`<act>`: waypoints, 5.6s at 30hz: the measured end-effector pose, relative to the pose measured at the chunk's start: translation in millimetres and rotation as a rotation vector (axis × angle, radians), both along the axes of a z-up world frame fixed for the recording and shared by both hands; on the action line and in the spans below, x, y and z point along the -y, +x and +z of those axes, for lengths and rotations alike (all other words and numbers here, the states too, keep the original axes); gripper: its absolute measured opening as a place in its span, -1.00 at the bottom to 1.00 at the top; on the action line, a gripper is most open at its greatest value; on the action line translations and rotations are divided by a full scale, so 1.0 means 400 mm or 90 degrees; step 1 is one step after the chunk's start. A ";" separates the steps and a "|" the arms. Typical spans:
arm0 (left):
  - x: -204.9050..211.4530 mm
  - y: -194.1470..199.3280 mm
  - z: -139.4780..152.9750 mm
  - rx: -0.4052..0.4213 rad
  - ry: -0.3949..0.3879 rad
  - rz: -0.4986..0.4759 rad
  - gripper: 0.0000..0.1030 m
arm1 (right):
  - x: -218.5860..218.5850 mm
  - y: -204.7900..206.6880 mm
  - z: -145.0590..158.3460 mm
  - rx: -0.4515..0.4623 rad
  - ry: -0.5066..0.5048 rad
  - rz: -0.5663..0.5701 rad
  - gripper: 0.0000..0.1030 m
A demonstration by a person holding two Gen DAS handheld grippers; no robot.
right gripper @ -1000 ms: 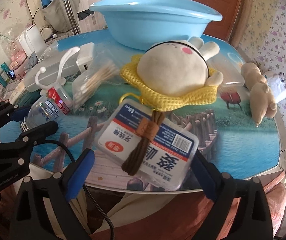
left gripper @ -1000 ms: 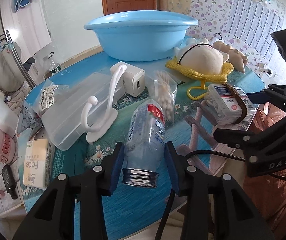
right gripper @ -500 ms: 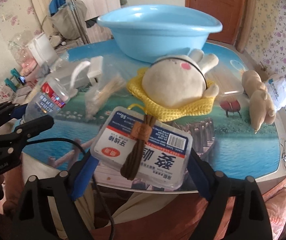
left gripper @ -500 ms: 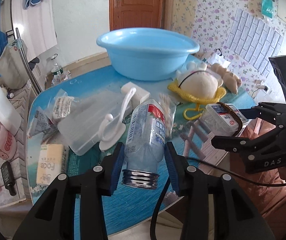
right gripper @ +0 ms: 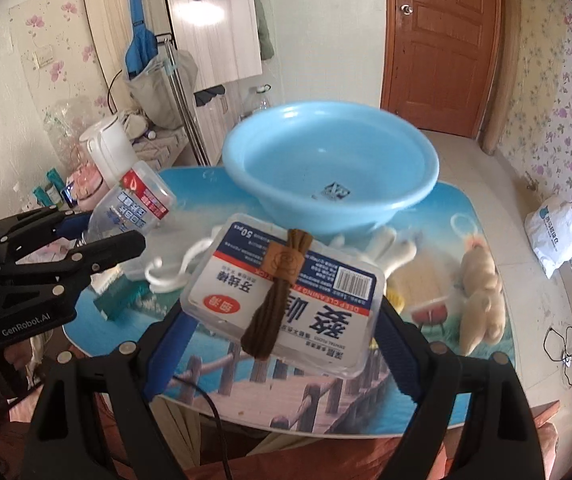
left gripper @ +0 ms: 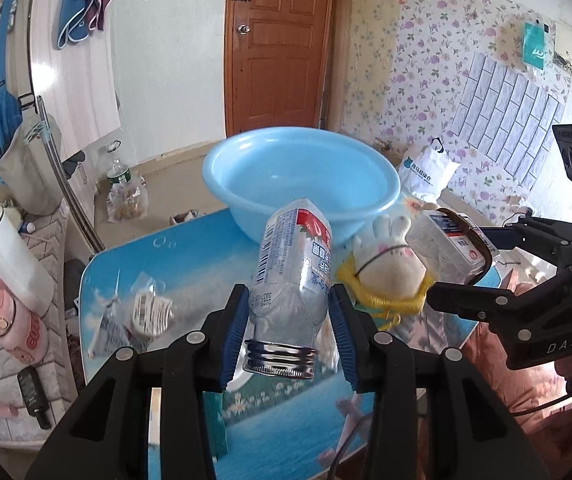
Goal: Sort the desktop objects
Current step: 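Lower the bottle into the blue basin and open the left tool while the right tool releases the box there, then withdraw both open tools from the basin back over the table, then grasp the 'Face' soap box with the left tool while the right tool grasps the plush bunny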
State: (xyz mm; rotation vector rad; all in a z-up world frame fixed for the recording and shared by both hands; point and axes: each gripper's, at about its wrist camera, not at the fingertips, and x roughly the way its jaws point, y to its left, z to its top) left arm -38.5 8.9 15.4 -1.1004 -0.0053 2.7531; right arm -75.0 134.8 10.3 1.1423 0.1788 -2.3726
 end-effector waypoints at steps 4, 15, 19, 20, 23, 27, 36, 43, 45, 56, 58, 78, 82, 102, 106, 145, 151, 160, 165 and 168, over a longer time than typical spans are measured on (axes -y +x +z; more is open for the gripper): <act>-0.004 -0.052 0.021 -0.007 -0.001 -0.002 -0.23 | -0.004 -0.047 0.018 -0.005 0.000 0.000 0.69; -0.023 -0.216 0.020 0.005 0.009 -0.015 -0.23 | -0.019 -0.215 0.036 -0.011 0.008 -0.008 0.69; -0.042 -0.266 0.013 0.012 0.002 -0.029 -0.23 | -0.016 -0.258 0.020 -0.004 0.007 -0.010 0.69; -0.045 -0.280 0.010 0.014 0.001 -0.032 -0.23 | -0.015 -0.266 0.016 -0.003 0.007 -0.010 0.69; -0.053 -0.307 0.001 0.018 -0.003 -0.043 -0.23 | -0.017 -0.287 0.003 0.006 0.008 -0.009 0.69; -0.068 -0.337 -0.013 0.029 -0.008 -0.060 -0.23 | -0.025 -0.309 -0.015 0.017 0.011 -0.016 0.69; -0.075 -0.366 -0.037 0.044 -0.017 -0.077 -0.17 | -0.020 -0.340 -0.037 0.033 0.014 -0.022 0.69; -0.030 -0.345 -0.038 0.044 0.002 -0.055 0.20 | -0.002 -0.336 -0.043 0.042 0.005 -0.016 0.69; -0.017 -0.337 -0.036 0.042 0.002 -0.050 0.28 | 0.003 -0.333 -0.045 0.043 0.004 -0.015 0.69; 0.006 -0.275 -0.019 0.021 0.002 -0.037 0.78 | 0.004 -0.293 0.001 -0.025 -0.012 -0.041 0.97; 0.014 -0.266 -0.018 0.020 -0.003 -0.030 0.78 | 0.002 -0.281 0.011 -0.034 -0.016 -0.043 0.97; 0.016 -0.101 -0.047 0.024 -0.018 -0.031 0.80 | 0.014 -0.117 -0.002 -0.096 -0.034 -0.024 1.00; 0.013 -0.078 -0.056 0.025 -0.015 -0.029 0.80 | 0.024 -0.083 -0.003 -0.101 -0.015 -0.003 1.00; 0.012 -0.023 -0.090 0.033 -0.018 -0.035 0.80 | -0.030 -0.046 -0.084 -0.023 -0.011 -0.053 1.00; 0.014 -0.008 -0.103 0.039 -0.018 -0.036 0.80 | -0.027 -0.034 -0.099 -0.018 -0.008 -0.057 1.00; 0.268 0.201 -0.209 0.059 0.007 0.079 0.80 | -0.018 0.035 -0.171 0.002 0.017 -0.095 0.95; 0.275 0.195 -0.213 0.057 0.004 0.079 0.80 | -0.023 0.032 -0.165 -0.002 0.017 -0.102 0.95; 0.288 0.192 -0.217 0.056 0.006 0.078 0.80 | -0.035 0.026 -0.166 0.001 0.015 -0.112 0.95; 0.287 0.187 -0.233 0.064 0.011 0.074 0.80 | -0.034 0.029 -0.170 0.000 0.019 -0.110 0.95; 0.281 0.179 -0.241 0.070 0.007 0.072 0.80 | -0.038 0.026 -0.173 0.004 0.018 -0.113 0.95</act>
